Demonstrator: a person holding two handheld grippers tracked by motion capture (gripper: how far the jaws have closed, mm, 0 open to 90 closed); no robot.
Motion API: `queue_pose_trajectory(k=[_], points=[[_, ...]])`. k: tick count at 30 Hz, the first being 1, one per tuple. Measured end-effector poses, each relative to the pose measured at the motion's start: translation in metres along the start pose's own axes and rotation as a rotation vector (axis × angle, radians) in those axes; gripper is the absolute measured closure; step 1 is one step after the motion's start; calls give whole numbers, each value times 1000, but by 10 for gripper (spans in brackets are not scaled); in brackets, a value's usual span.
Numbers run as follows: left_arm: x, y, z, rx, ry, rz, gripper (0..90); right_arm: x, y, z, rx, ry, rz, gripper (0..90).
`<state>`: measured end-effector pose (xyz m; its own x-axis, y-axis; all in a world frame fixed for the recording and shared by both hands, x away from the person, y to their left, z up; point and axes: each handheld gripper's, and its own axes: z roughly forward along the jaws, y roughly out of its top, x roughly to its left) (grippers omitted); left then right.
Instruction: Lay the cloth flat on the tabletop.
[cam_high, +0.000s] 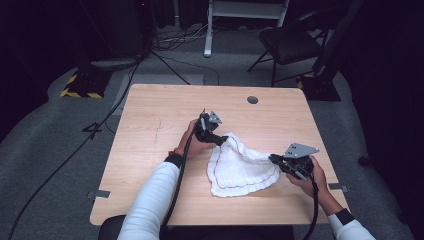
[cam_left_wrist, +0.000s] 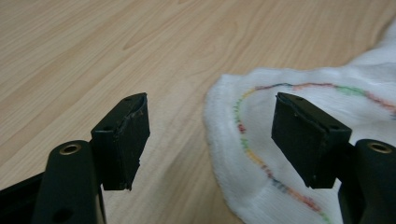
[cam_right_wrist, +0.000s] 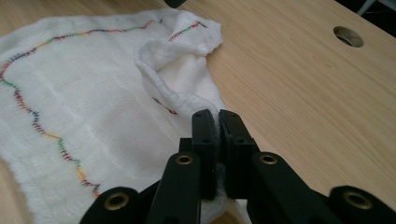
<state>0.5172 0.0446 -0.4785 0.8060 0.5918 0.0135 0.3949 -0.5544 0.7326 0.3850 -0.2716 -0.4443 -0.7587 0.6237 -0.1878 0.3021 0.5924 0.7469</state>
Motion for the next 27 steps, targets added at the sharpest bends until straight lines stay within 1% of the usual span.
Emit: queue_pose_trajectory(k=[2, 3, 5, 6, 7, 9, 10, 11, 12, 13, 14, 15, 16, 17, 18, 19, 20, 21, 22, 23, 24, 25, 26, 27], points=[[2, 0, 7, 26, 17, -8, 281, -1, 1, 0, -2, 3, 2, 848], [4, 0, 14, 42, 19, -14, 283, -1, 1, -1, 3, 5, 4, 798], [3, -1, 20, 57, 14, -16, 288, 0, 0, -1, 22, 29, -1, 746], [3, -1, 20, 57, 14, -16, 289, 0, 0, -1, 22, 29, -1, 746], [2, -1, 22, 68, 13, -10, 293, 2, -1, -1, 35, 29, -8, 695], [0, 0, 24, 71, 9, -6, 304, 4, -1, 0, 42, 64, -17, 638], [-1, 1, 25, 71, 4, -1, 312, 7, 0, 1, 41, 83, -31, 629], [-1, 1, 25, 76, -5, 2, 330, 9, 0, 1, 39, 112, -53, 615], [-1, 1, 25, 76, -5, 2, 357, 9, 0, 1, 39, 112, -53, 615], [-1, 1, 24, 75, -17, 7, 357, 12, 1, 2, 43, 138, -68, 601], [-1, 1, 24, 76, -33, 9, 401, 15, 0, 4, 50, 155, -81, 578], [-2, 1, 23, 73, -53, 12, 521, 21, -2, 9, 71, 183, -91, 563], [-2, 0, 23, 73, -88, 24, 576, 24, -4, 12, 87, 196, -105, 559], [-2, 0, 23, 73, -88, 24, 636, 24, -4, 12, 87, 196, -105, 559], [-4, 0, 22, 73, -107, 32, 680, 29, -7, 19, 122, 202, -125, 543], [-4, 0, 22, 73, -107, 32, 707, 29, -7, 19, 122, 202, -125, 543], [-5, 0, 22, 67, -113, 37, 742, 30, -11, 22, 141, 217, -129, 542], [-5, -1, 22, 69, -119, 40, 742, 30, -11, 22, 141, 217, -129, 542], [-5, -1, 22, 66, -120, 48, 762, 31, -13, 23, 148, 220, -128, 542], [-6, -1, 21, 66, -125, 49, 814, 30, -17, 26, 169, 210, -134, 563], [-5, -2, 21, 64, -128, 48, 814, 30, -17, 26, 169, 210, -134, 563], [-5, -2, 20, 61, -123, 51, 844, 29, -19, 26, 164, 214, -121, 633], [-5, -2, 20, 61, -123, 51, 852, 29, -19, 26, 164, 214, -121, 633], [-4, -2, 19, 59, -119, 54, 852, 28, -19, 26, 166, 205, -125, 689]])
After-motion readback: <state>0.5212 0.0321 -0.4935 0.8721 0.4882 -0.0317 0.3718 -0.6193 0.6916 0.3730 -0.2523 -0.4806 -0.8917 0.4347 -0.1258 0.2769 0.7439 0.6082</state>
